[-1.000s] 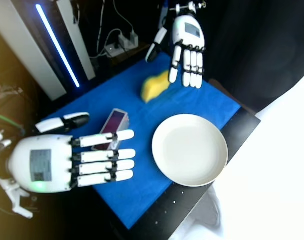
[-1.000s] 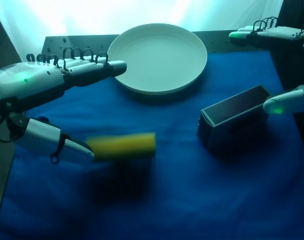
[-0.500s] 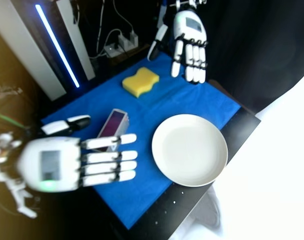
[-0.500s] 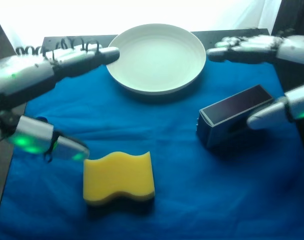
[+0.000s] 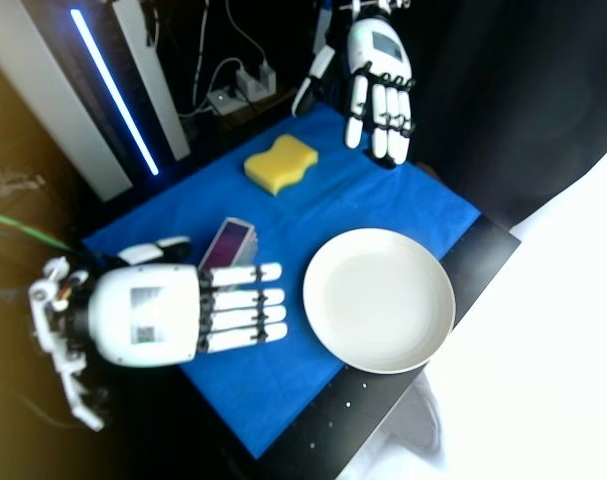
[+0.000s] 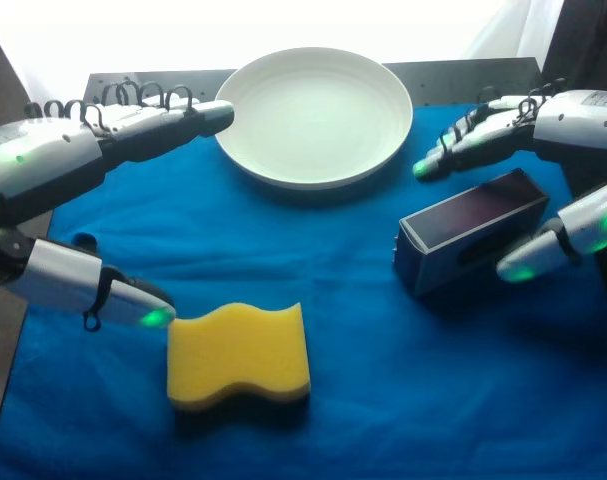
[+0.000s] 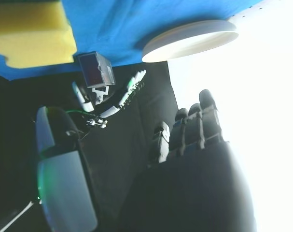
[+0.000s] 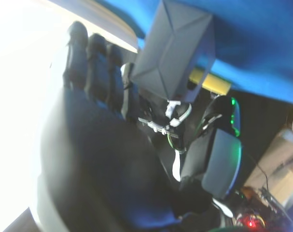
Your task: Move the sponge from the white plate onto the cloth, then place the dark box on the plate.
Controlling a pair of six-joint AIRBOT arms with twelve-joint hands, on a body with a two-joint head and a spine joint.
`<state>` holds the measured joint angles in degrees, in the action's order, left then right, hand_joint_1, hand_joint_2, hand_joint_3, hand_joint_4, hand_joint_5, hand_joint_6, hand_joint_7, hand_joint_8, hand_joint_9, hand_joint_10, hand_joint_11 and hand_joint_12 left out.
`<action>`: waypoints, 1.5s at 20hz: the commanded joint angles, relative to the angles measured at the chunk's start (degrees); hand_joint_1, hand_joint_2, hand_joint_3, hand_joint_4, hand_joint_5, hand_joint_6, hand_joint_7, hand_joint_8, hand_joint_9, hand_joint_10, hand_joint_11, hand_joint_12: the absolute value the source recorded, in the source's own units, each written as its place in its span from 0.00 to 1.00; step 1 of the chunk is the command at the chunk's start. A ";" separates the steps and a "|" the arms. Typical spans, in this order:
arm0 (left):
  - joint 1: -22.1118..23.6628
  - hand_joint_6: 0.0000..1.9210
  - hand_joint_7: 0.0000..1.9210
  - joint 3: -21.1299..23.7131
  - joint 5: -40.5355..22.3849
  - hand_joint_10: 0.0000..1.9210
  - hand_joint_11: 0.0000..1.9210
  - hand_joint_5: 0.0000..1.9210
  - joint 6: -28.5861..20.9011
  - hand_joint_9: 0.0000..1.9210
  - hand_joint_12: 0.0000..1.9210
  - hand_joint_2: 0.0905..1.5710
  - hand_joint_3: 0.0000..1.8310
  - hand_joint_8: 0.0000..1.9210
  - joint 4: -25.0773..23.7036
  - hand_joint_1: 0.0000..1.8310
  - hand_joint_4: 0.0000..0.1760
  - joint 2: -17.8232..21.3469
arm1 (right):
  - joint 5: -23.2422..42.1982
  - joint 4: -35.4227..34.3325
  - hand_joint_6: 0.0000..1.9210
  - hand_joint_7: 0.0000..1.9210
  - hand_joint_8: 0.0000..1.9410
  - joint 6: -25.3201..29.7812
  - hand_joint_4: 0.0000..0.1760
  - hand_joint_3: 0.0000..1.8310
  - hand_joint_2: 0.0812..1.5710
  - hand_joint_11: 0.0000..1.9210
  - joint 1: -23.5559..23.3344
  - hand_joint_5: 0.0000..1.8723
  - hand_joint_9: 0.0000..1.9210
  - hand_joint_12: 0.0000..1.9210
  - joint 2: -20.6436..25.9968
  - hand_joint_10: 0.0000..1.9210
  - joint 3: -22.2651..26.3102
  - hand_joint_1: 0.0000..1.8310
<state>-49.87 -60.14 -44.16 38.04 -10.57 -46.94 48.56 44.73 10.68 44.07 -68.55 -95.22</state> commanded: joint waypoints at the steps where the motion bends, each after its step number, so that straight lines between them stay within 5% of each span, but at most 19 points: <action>1: 0.07 0.00 0.01 0.37 -6.88 0.00 0.00 0.00 -0.10 0.00 0.13 0.48 0.00 0.00 1.76 0.47 1.00 -0.18 | 4.59 -3.20 0.01 0.43 0.09 0.42 0.00 0.00 0.61 0.20 -1.14 0.44 0.36 0.72 0.01 0.31 -0.05 0.55; 2: -0.58 0.00 0.02 0.47 -7.36 0.00 0.00 0.00 -0.10 0.01 0.16 0.48 0.00 0.00 2.30 0.47 1.00 -0.19 | 4.59 -3.44 0.37 0.50 0.49 0.42 0.00 0.00 0.69 0.33 -1.26 0.48 0.40 0.81 0.00 0.56 -0.04 0.65; 3: -0.92 0.00 0.02 0.46 -7.58 0.00 0.00 0.00 -0.10 0.01 0.17 0.48 0.00 0.00 2.68 0.46 1.00 -0.17 | 4.60 -3.70 0.52 0.47 0.63 0.40 0.00 0.00 0.73 0.34 -1.39 0.44 0.40 0.87 0.00 0.66 -0.04 0.66; 4: -1.00 0.00 0.02 0.36 -7.73 0.00 0.00 0.00 -0.10 0.02 0.18 0.48 0.00 0.00 2.96 0.46 1.00 -0.16 | 4.62 -3.99 0.55 0.48 0.58 0.39 0.00 0.00 0.72 0.38 -1.57 0.46 0.44 0.77 0.00 0.67 -0.03 0.73; 7: -1.15 0.00 0.02 0.24 -8.80 0.00 0.00 0.00 -0.08 0.01 0.19 0.49 0.00 0.00 3.60 0.45 1.00 -0.06 | 7.16 -7.13 0.56 0.46 0.55 0.37 0.00 0.00 0.71 0.38 -1.72 0.50 0.45 0.66 0.05 0.66 0.09 0.74; 8: -1.24 0.00 0.02 0.28 -9.21 0.00 0.00 0.00 -0.08 0.01 0.18 0.50 0.00 0.00 3.77 0.44 0.97 0.04 | 9.58 -9.21 0.53 0.49 0.50 0.34 0.00 0.00 0.70 0.37 -1.74 0.52 0.46 0.66 0.05 0.64 0.14 0.75; 9: -1.28 0.00 0.01 0.31 -9.40 0.00 0.00 0.00 -0.08 0.00 0.12 0.51 0.00 0.00 3.85 0.44 0.98 0.07 | 11.59 -10.75 0.42 0.49 0.59 0.17 0.00 0.00 0.69 0.28 -2.41 0.56 0.39 0.80 0.05 0.60 0.18 0.68; 10: -1.28 0.00 0.01 0.32 -9.59 0.00 0.00 0.00 -0.08 0.00 0.12 0.51 0.00 0.00 3.92 0.44 0.98 0.09 | 12.22 -11.21 0.42 0.49 0.59 -0.16 0.00 0.00 0.69 0.28 -3.82 0.56 0.39 0.80 0.06 0.60 0.29 0.68; 11: -1.37 0.00 0.01 0.33 -10.02 0.00 0.00 0.00 -0.08 0.00 0.09 0.51 0.00 0.00 4.16 0.44 1.00 0.11 | 12.20 -11.14 0.58 0.53 0.43 -1.54 0.00 0.00 0.68 0.43 -6.33 0.49 0.51 0.65 0.07 0.57 0.33 0.75; 13: -1.39 0.00 0.01 0.32 -10.21 0.00 0.00 0.00 -0.08 0.00 0.11 0.51 0.00 0.00 4.24 0.45 0.97 0.09 | 11.35 -11.00 0.61 0.52 0.42 -2.35 0.00 0.00 0.69 0.46 -10.29 0.47 0.51 0.66 -0.72 0.58 -1.78 0.75; 14: -1.38 0.00 0.01 0.35 -10.33 0.00 0.00 0.00 -0.08 0.00 0.10 0.52 0.00 0.00 4.24 0.45 0.95 0.09 | 10.84 -11.01 0.56 0.56 0.41 -2.34 0.00 0.00 0.68 0.32 -11.40 0.52 0.48 0.60 -3.31 0.56 -4.09 0.75; 17: -1.38 0.00 0.01 0.39 -10.70 0.00 0.00 0.00 -0.08 0.00 0.08 0.51 0.00 0.00 4.23 0.44 1.00 0.08 | 6.74 -9.67 0.56 0.64 0.29 -1.81 0.00 0.00 0.66 0.31 -14.56 0.52 0.52 0.48 -9.48 0.46 -10.08 0.76; 19: -1.37 0.00 0.01 0.35 -11.39 0.00 0.00 0.00 -0.08 0.00 0.07 0.50 0.00 0.00 4.23 0.45 1.00 0.09 | 1.36 -7.00 0.58 0.58 0.35 -1.81 0.00 0.00 0.67 0.40 -17.15 0.51 0.53 0.48 -13.14 0.48 -13.26 0.75; 23: -0.83 0.00 0.01 -0.15 -12.01 0.00 0.00 0.00 -0.07 0.00 0.11 0.51 0.00 0.00 3.90 0.43 0.93 -0.64 | -5.79 -2.66 0.59 0.56 0.39 -1.74 0.00 0.00 0.67 0.33 -18.46 0.52 0.50 0.56 -18.50 0.52 -17.81 0.75; 24: -0.48 0.00 0.00 -0.34 -12.01 0.00 0.00 0.00 -0.07 0.00 0.10 0.51 0.00 0.00 3.66 0.44 0.98 -0.85 | -7.42 -1.49 0.61 0.58 0.37 -1.74 0.00 0.00 0.68 0.28 -18.60 0.51 0.48 0.59 -19.30 0.54 -18.27 0.75; 25: 0.05 0.00 0.01 -0.59 -11.99 0.00 0.00 0.00 -0.07 0.01 0.10 0.51 0.00 0.00 3.33 0.44 0.89 -1.15 | -9.51 -0.09 0.58 0.60 0.32 -1.71 0.00 0.00 0.67 0.31 -18.66 0.51 0.50 0.63 -21.11 0.53 -19.31 0.76; 29: 0.63 0.00 0.00 -0.97 -11.98 0.00 0.00 0.00 -0.08 0.00 0.07 0.51 0.00 0.00 2.98 0.47 0.84 -1.68 | -12.88 2.54 0.55 0.63 0.30 -1.57 0.00 0.00 0.66 0.32 -18.79 0.53 0.52 0.59 -23.66 0.50 -21.00 0.76; 30: 0.88 0.00 0.01 -1.10 -11.94 0.00 0.00 0.00 -0.09 0.00 0.02 0.50 0.00 0.00 2.85 0.47 0.92 -1.90 | -13.74 3.34 0.43 0.52 0.55 -1.18 0.00 0.00 0.69 0.25 -18.84 0.54 0.44 0.68 -24.32 0.64 -21.62 0.75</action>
<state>-49.91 -61.06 -49.45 38.13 -9.26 -48.62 31.70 50.92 9.21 26.24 -92.90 -116.66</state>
